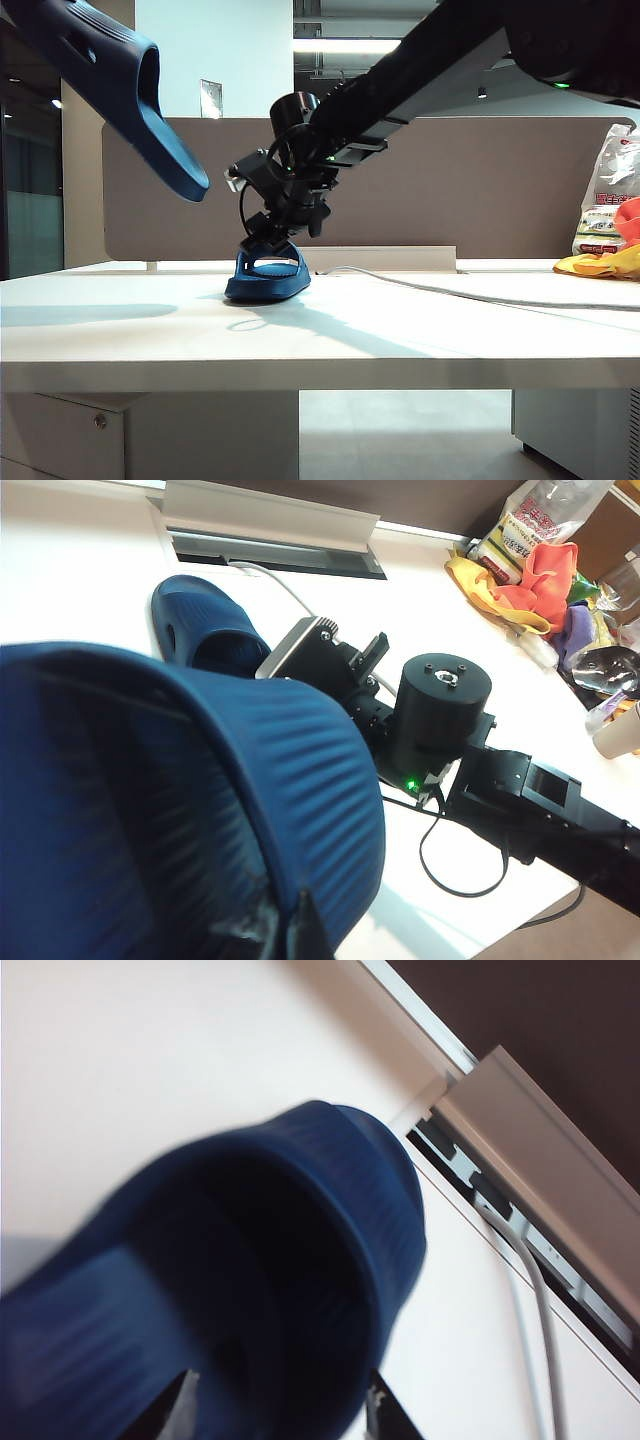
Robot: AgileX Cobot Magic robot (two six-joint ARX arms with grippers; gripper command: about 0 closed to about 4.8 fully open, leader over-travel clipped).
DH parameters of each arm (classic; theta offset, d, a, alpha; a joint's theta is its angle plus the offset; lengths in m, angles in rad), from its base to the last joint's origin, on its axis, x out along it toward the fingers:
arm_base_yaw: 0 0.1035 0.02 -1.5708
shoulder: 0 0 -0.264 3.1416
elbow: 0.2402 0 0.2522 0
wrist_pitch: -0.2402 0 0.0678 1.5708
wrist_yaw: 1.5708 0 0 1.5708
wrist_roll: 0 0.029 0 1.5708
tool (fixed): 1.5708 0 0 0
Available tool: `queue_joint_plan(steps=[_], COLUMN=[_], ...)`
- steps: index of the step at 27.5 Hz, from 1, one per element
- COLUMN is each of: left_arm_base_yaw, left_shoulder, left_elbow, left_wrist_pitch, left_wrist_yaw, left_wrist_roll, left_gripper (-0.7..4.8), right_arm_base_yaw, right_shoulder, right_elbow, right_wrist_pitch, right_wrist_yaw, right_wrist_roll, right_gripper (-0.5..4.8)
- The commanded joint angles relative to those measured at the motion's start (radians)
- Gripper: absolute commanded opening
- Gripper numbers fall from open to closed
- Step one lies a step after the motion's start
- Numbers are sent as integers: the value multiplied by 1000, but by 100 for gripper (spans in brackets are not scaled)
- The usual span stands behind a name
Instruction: Interlock the pair of blue slippers on the table with their fronts facing up.
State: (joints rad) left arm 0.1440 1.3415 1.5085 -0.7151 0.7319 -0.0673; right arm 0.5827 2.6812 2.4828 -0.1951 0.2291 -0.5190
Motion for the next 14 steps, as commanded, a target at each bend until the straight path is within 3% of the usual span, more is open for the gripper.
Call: queue_joint_plan(steps=[1, 8, 14], left_arm_base_yaw=[-14, -14, -14], left_shoulder=[-8, -8, -8], left_elbow=[5, 5, 5], left_wrist_pitch=[22, 23, 23], left_wrist_yaw=[11, 13, 12], left_wrist_roll=[8, 9, 12], left_gripper=[-6, -6, -6], right_arm_base_yaw=[-6, -15, -14], right_shoulder=[9, 27, 33], right_elbow=[5, 5, 5], right_wrist_pitch=[22, 43, 84], right_wrist_yaw=[5, 2, 11], right_wrist_roll=[-12, -13, -5], right_gripper=[216, 212, 51])
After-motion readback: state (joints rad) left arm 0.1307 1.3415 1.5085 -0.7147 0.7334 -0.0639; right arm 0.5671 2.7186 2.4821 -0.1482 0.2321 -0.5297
